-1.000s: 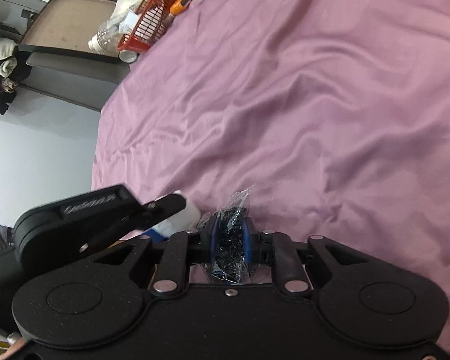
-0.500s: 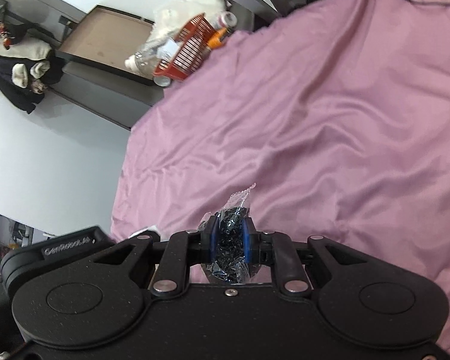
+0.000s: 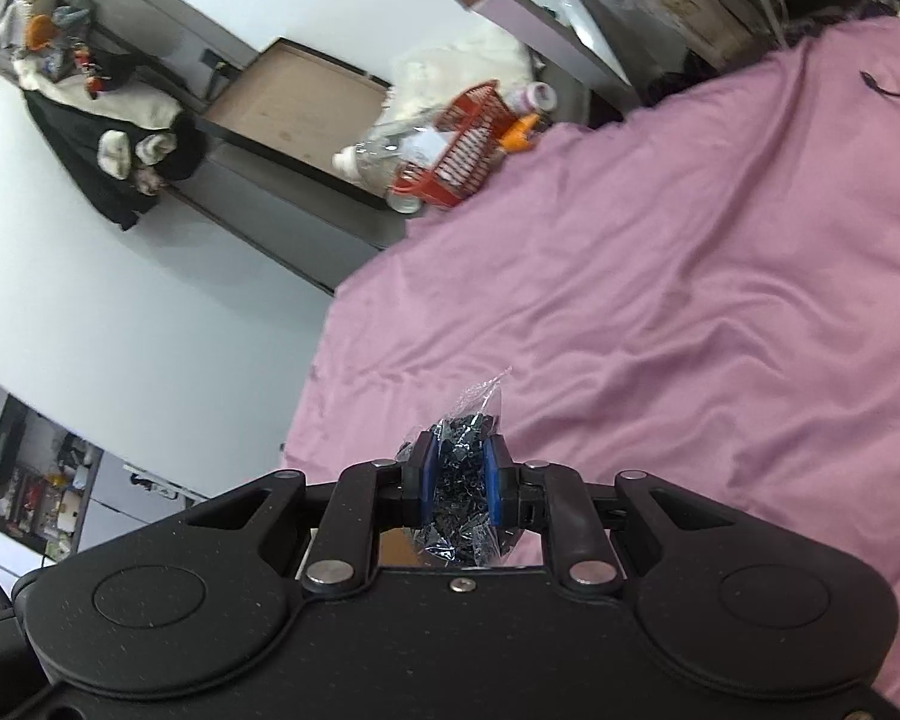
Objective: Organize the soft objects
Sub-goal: 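Carry the white item and black bag over the box with both tools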
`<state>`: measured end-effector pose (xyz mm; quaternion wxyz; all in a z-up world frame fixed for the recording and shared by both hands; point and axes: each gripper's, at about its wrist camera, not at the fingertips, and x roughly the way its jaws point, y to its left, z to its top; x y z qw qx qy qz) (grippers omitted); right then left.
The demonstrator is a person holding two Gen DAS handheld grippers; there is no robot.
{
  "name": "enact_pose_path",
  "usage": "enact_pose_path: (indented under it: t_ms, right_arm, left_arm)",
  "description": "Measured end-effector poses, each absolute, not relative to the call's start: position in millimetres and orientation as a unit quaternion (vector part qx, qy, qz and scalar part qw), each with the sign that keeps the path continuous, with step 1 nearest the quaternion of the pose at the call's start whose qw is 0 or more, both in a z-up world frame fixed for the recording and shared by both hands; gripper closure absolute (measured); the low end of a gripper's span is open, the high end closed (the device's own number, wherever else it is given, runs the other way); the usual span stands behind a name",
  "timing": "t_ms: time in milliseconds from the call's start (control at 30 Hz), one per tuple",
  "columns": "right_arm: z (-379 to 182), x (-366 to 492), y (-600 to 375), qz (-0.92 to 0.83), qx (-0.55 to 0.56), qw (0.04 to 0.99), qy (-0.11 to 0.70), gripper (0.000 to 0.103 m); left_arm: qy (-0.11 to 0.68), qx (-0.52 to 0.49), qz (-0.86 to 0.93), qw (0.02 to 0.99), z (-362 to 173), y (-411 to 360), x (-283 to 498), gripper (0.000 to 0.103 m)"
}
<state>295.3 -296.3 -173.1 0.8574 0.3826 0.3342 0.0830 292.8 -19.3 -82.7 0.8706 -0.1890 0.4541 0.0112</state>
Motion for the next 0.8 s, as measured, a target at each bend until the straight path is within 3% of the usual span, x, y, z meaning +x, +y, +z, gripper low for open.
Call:
enact_pose_path:
  t_ms: [333,800]
  right_arm:
    - [-152,293,-267,0.13,0.366,0.866,0.315,0.087]
    - [-125,287,-214,0.191,0.319,0.883,0.286,0.087]
  left_arm:
    - [0.431,-0.181,0.029,0.883,-58,35,285,0.072]
    - [0.438,-0.221,0.05,0.87,-86,96,287,0.072]
